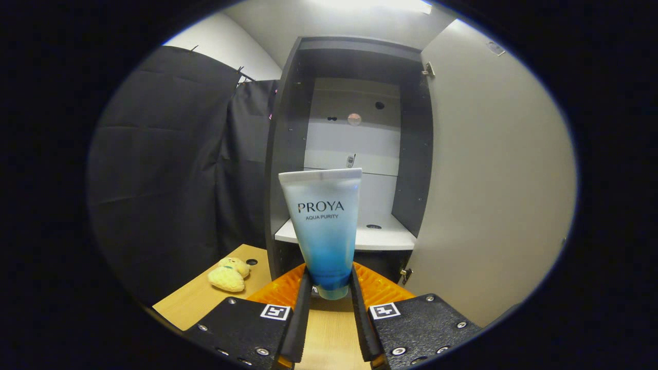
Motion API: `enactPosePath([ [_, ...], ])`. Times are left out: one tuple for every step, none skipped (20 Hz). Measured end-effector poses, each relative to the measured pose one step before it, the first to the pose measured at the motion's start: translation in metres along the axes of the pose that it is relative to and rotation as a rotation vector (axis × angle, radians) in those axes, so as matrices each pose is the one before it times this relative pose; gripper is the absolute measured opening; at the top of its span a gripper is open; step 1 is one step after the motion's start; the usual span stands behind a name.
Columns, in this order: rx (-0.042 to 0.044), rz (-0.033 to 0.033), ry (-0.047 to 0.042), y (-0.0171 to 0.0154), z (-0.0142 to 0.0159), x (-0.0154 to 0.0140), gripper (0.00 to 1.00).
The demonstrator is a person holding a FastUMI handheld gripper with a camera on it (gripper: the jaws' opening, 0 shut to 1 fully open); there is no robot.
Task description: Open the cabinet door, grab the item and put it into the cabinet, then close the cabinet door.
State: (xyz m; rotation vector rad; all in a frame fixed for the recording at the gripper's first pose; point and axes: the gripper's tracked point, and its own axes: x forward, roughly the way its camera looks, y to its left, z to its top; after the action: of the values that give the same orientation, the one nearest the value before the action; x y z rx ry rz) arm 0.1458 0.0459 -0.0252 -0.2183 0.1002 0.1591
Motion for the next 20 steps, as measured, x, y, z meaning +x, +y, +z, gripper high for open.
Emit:
enactPosePath([
  [0.00230, 0.00454, -0.00803, -0.00419, 0.00742, 0.01616, 0.42],
  [-0.00007, 0.00106, -0.00709, -0.00560, 0.00634, 0.01766, 0.42],
  [0.00027, -0.00510, -0.00743, -0.00687, 0.00683, 0.01739, 0.42],
  [0.00262, -0.00434, -0.00823, -0.00545, 0.00557, 0.01731, 0.42],
  [0.00517, -0.00023, -0.00682, -0.00464, 0.00533, 0.01672, 0.42],
  [0.00401, -0.00007, -0.00631, -0.00358, 0.00327, 0.01658, 0.42],
  [0.00247, 0.00229, -0.00520, -0.00350, 0.00338, 0.01586, 0.42],
  [0.00405, 0.00492, -0.00405, -0.00139, 0.00089, 0.01429, 0.42],
  [0.00454, 0.00325, -0.00488, -0.00108, -0.00033, 0.01350, 0.42],
  [0.00189, 0.00054, -0.00128, -0.00117, -0.00188, 0.01120, 0.42],
  [0.00176, 0.00640, -0.00060, -0.00038, -0.00332, 0.01099, 0.42],
  [0.00227, 0.00163, 0.00571, -0.00096, -0.00491, 0.01213, 0.42],
  [0.01171, 0.00437, 0.00505, 0.00023, -0.00442, 0.01186, 0.42],
  [0.01217, 0.00408, 0.00345, 0.00003, -0.00642, 0.00945, 0.42],
  [-0.00444, -0.00502, 0.00853, -0.00305, -0.00651, 0.00968, 0.42],
  [-0.00108, 0.00007, 0.00725, -0.00205, -0.00554, 0.00846, 0.42],
  [0.00538, 0.00464, 0.00547, 0.00026, -0.00397, 0.00647, 0.42],
  [0.00606, 0.00227, 0.00382, -0.00149, -0.00293, 0.00470, 0.42],
  [0.00786, 0.00555, 0.00666, -0.00057, -0.00306, 0.00339, 0.42],
  [0.00875, 0.00171, 0.00611, 0.00020, -0.00502, 0.00274, 0.42],
])
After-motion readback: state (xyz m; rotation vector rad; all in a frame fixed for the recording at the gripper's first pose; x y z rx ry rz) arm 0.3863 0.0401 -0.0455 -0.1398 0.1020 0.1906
